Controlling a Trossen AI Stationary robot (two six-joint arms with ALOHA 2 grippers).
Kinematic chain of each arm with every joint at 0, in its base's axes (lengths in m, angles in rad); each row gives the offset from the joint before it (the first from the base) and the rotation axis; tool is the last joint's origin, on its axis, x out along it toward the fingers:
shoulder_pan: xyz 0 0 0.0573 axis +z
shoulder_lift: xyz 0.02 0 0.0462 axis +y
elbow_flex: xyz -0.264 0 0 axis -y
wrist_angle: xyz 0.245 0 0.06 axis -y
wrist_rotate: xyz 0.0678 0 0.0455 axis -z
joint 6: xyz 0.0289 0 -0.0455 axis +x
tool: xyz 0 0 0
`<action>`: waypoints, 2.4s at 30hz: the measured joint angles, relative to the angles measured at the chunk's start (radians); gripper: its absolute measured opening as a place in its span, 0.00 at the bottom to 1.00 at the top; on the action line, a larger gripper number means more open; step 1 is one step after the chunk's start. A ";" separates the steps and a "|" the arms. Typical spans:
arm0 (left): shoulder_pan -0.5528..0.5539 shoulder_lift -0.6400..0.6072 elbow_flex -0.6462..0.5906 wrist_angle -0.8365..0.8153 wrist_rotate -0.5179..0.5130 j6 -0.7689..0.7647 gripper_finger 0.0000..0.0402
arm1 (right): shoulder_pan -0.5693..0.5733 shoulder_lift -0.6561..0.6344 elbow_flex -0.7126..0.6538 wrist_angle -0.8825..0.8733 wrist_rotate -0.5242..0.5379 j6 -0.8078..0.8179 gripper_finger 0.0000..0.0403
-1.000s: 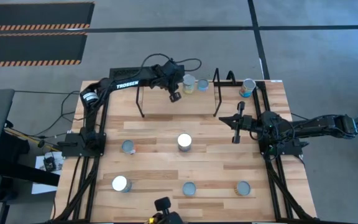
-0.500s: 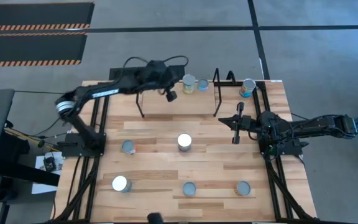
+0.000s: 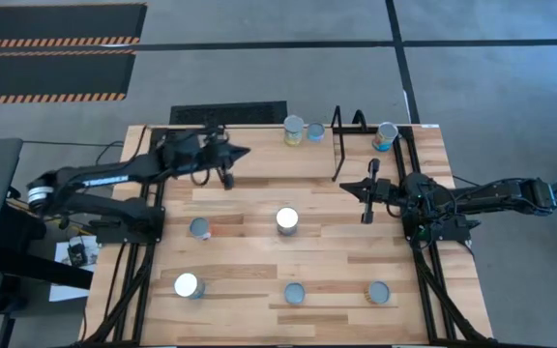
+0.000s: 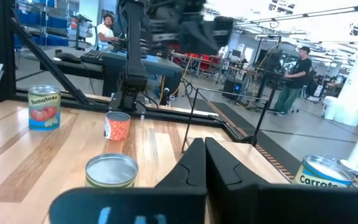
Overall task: Pick and place cans onto a shelf
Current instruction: Put the canned meatballs on the shelf
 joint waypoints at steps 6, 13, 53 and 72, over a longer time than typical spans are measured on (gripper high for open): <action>-0.039 -0.146 -0.146 0.022 -0.001 -0.058 0.00 | 0.000 0.000 0.000 0.000 0.000 0.001 0.02; -0.085 -0.237 -0.230 0.052 0.000 -0.095 0.00 | 0.000 0.000 0.000 0.000 0.000 0.000 0.05; -0.530 -0.119 -0.085 -0.200 -0.181 -0.330 0.00 | -0.013 0.107 0.000 0.058 -0.002 0.002 0.04; -0.759 0.077 0.100 -0.547 -0.316 -0.691 0.00 | -0.013 0.107 0.000 0.082 -0.004 -0.028 0.01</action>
